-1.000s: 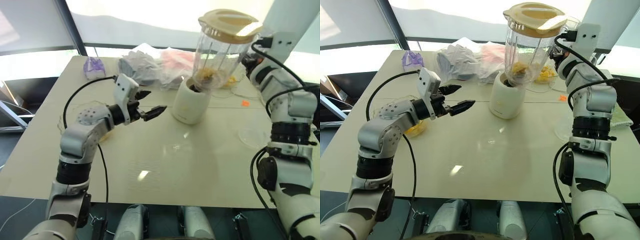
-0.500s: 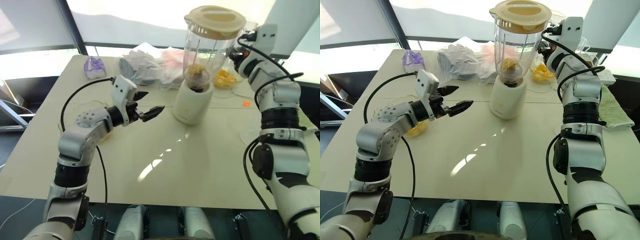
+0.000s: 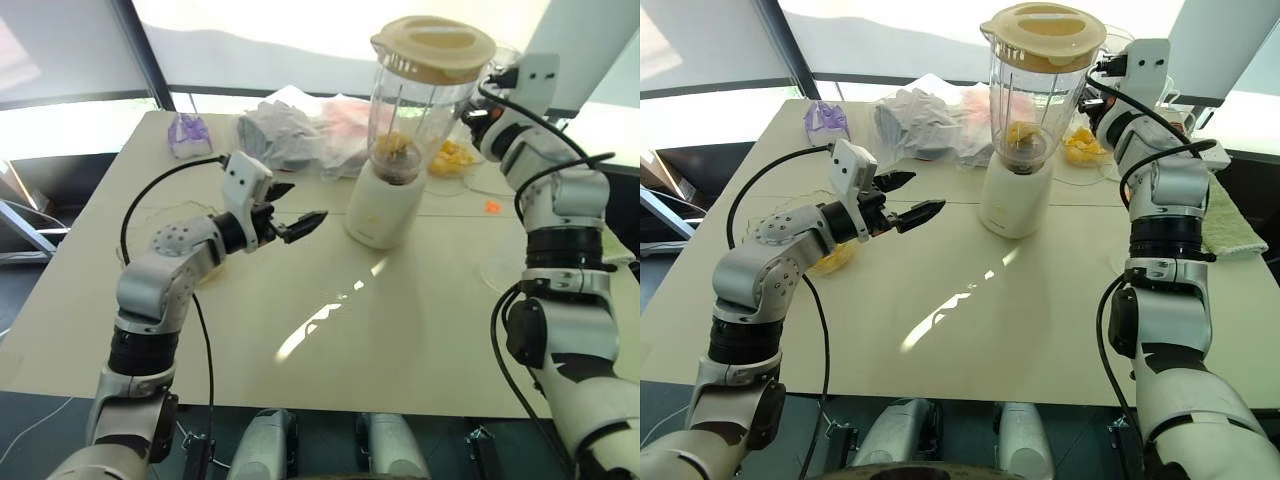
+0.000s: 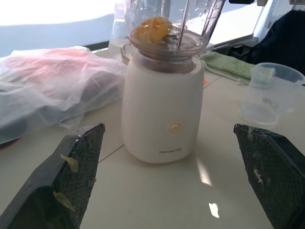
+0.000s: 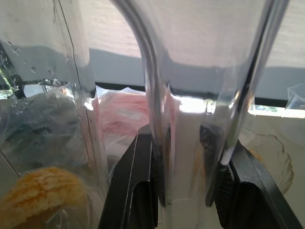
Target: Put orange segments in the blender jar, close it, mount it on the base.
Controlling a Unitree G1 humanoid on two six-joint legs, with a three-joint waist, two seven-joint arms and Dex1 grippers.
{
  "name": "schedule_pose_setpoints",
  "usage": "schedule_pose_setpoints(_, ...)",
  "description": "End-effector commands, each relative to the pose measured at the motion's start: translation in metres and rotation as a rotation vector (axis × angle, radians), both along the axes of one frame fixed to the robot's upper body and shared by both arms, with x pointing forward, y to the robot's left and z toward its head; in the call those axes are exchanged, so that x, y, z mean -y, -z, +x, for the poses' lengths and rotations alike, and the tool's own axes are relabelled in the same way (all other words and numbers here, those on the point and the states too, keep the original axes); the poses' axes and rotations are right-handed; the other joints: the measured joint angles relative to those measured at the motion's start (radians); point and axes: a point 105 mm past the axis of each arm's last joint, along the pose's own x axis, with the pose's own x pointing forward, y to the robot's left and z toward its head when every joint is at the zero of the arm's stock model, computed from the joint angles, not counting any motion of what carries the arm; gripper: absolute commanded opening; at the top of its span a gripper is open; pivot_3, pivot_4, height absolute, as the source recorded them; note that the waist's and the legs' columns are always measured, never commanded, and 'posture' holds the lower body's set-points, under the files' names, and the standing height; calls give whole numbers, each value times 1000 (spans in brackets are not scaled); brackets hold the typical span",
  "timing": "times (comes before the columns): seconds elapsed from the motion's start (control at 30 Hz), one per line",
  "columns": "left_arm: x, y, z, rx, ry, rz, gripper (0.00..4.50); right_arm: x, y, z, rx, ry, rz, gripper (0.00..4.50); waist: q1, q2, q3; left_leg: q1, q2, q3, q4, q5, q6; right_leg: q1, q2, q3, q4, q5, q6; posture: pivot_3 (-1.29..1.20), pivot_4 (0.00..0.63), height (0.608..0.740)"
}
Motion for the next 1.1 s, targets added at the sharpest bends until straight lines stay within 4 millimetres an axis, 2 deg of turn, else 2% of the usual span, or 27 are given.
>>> schedule_pose_setpoints(0.03, 4, -15, -6, 63, 34, -16, 4493, 10, -18, -9, 64, 26, -15, 896, 2, 0, 0, 0, 0, 0, 0, 0, 0, 0, 0, 0, 0, 0, 0, 0, 150, 740)
schedule_pose_setpoints(0.27, 3, -15, -7, 57, 35, -18, 4493, 13, -9, -11, 45, 35, -18, 896, 4, 0, 0, -1, 0, 0, 0, 0, 0, 0, 0, 0, 0, 0, 0, 0, 150, 740)
schedule_pose_setpoints(0.57, 2, -16, -7, 60, 39, -14, 4493, 2, 20, -6, -50, -30, -41, 896, 2, 0, 0, 0, 0, 0, 0, 0, 0, 0, 0, 0, -1, 0, 0, 0, 150, 740)
schedule_pose_setpoints(0.87, 3, -15, -8, 54, 36, -20, 4493, 4, 22, -8, -62, -15, -73, 896, 3, 0, 0, 0, 0, 0, 0, 0, 0, 1, 0, 0, 0, 0, 0, 0, 150, 740)
schedule_pose_setpoints(1.1, 3, -15, -6, 57, 31, -26, 4493, 11, 17, -10, -82, 75, -89, 896, 5, 0, 0, 0, 0, 0, 0, 0, 0, 1, 0, 0, -1, 0, 0, 0, 150, 740)
